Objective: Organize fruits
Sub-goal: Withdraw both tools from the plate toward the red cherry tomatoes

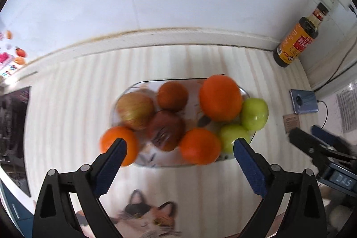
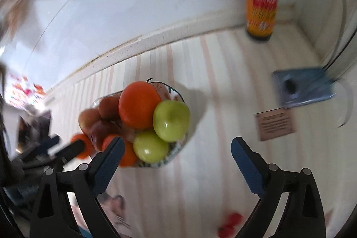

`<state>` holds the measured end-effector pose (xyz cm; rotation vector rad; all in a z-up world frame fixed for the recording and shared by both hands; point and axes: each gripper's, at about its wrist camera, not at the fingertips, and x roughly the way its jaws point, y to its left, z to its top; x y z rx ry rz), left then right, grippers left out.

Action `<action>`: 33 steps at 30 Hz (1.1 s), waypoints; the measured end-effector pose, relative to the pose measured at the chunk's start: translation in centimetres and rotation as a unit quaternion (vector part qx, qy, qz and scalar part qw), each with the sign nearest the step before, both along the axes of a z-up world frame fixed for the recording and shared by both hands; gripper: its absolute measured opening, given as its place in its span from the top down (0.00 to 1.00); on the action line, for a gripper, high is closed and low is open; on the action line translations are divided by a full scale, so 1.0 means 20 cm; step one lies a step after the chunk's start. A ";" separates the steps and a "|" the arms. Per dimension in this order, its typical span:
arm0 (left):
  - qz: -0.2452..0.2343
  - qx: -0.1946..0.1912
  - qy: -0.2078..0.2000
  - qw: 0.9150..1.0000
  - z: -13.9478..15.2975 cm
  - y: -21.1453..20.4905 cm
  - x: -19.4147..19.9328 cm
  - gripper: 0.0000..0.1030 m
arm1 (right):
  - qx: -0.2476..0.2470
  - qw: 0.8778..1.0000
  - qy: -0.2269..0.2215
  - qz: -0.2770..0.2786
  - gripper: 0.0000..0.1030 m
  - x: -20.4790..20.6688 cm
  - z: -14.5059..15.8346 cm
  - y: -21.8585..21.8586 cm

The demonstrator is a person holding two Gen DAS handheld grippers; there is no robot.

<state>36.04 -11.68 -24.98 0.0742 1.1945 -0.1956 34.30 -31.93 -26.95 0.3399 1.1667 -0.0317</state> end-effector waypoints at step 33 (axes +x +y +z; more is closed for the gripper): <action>0.026 -0.011 -0.160 0.987 0.67 0.35 -0.90 0.05 | -0.112 0.982 -0.155 0.012 0.04 -0.92 0.89 0.47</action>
